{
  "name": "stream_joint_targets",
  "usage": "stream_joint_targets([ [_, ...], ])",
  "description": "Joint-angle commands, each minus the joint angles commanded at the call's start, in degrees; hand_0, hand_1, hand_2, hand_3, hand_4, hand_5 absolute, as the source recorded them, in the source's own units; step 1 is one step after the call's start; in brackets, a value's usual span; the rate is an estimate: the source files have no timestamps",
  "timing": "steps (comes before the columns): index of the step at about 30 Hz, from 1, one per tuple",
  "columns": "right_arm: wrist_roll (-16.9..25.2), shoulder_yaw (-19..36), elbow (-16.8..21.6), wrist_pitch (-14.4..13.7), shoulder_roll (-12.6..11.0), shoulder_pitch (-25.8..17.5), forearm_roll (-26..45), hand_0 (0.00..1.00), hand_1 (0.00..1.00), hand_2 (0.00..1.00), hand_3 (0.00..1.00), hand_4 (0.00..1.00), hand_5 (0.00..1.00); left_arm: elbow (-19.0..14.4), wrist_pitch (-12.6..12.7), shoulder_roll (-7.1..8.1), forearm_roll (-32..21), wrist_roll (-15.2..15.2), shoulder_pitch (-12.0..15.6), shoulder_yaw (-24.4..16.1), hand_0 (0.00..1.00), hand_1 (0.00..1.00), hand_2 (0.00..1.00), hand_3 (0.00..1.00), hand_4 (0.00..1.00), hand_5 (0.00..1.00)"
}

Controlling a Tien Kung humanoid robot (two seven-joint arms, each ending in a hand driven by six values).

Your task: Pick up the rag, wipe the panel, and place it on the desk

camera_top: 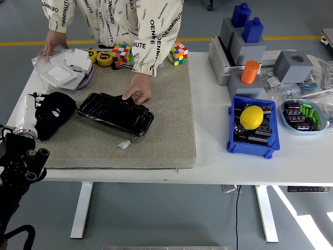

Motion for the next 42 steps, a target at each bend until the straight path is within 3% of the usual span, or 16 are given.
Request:
stream_joint_targets([
  [5,0.25,0.18,0.0,-0.15,0.03,-0.14,-0.1,0.525,0.559,0.493,0.518,0.86,0.367,-3.45,0.85,0.51,-1.08,-0.74,0.93,-1.5,0.305,0.381,0.384,0.558,0.664,0.002],
  [9,0.52,0.11,0.0,-0.24,0.05,-0.32,-0.09,0.527,0.558,0.493,0.516,0.857,0.365,-8.46,1.63,1.1,-2.6,-1.4,1.58,-1.09,0.3,0.379,0.378,0.556,0.658,0.002],
  [16,0.64,-0.05,0.0,-0.23,0.07,-0.33,0.07,0.524,0.557,0.492,0.517,0.855,0.363,-14.84,1.26,1.8,-5.85,-0.5,1.64,6.61,0.297,0.383,0.378,0.558,0.653,0.002],
  [21,0.73,-0.35,0.0,-0.18,0.0,-0.23,0.35,0.522,0.557,0.492,0.518,0.851,0.359,-14.68,0.71,0.99,-5.25,0.89,0.94,10.23,0.297,0.384,0.377,0.559,0.656,0.002],
  [28,0.63,-0.03,0.0,-0.22,-0.07,-0.41,0.03,0.523,0.552,0.491,0.519,0.849,0.357,-13.05,0.0,0.27,-3.72,2.71,0.28,12.23,0.294,0.383,0.379,0.559,0.657,0.002],
  [42,0.74,-0.45,0.0,-0.16,-0.06,-0.38,0.39,0.524,0.553,0.49,0.519,0.847,0.354,-12.56,-1.48,0.3,-3.78,5.47,0.11,15.46,0.289,0.384,0.379,0.56,0.658,0.002],
])
